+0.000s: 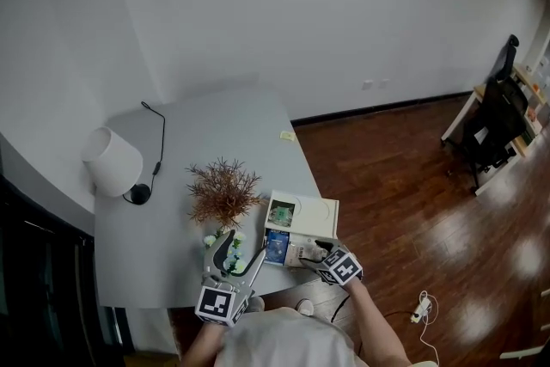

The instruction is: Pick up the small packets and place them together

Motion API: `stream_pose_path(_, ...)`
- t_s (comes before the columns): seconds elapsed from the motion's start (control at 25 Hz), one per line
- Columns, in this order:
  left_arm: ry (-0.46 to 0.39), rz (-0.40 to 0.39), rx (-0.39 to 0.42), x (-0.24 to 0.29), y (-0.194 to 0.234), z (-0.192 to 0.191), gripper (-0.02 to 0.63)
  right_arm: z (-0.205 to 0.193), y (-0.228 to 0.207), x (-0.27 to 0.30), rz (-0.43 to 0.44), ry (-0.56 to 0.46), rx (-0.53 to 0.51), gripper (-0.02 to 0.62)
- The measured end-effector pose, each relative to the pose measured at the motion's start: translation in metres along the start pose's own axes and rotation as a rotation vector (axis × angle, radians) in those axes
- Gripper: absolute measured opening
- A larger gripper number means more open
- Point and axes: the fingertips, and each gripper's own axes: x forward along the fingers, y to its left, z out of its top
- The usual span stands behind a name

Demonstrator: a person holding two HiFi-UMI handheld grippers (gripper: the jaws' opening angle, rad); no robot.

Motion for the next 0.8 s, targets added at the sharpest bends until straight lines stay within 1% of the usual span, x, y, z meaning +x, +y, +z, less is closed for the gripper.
stream_pose_path(0.24,0.012,0.028,0.001,-0.007,0.004,0.0,0.295,-0.028,-0.007,0.041,0.04,0.211,-0.104,0.301)
stream_pose_path(0.32,0.022,0.05,0.005,-0.01,0.008,-0.003,0.295,-0.031,-0.008,0.048,0.033,0.247,-0.121,0.301)
stream_pose_path(0.4,0.029,0.07,0.003,-0.012,0.013,-0.006,0.295,-0.035,-0.013,0.054,0.004,0.272,-0.144,0.301)
stream_pose_path(0.52,0.032,0.088,-0.008,-0.016,0.016,-0.006,0.295,-0.037,-0.012,0.058,-0.024,0.289,-0.176,0.271)
stream_pose_path(0.6,0.035,0.099,-0.011,-0.018,0.019,-0.006,0.295,-0.034,-0.012,0.053,-0.04,0.282,-0.189,0.22)
stream_pose_path(0.64,0.034,0.105,-0.012,-0.018,0.02,-0.007,0.295,-0.031,-0.012,0.05,-0.047,0.276,-0.197,0.155)
stream_pose_path(0.68,0.034,0.109,-0.014,-0.019,0.022,-0.009,0.295,-0.029,-0.012,0.047,-0.048,0.269,-0.211,0.113)
stream_pose_path(0.76,0.036,0.113,-0.017,-0.018,0.023,-0.011,0.295,-0.025,-0.011,0.042,-0.041,0.263,-0.245,0.071)
stream_pose_path(0.8,0.037,0.111,-0.017,-0.018,0.022,-0.011,0.295,-0.024,-0.01,0.039,-0.035,0.263,-0.259,0.009)
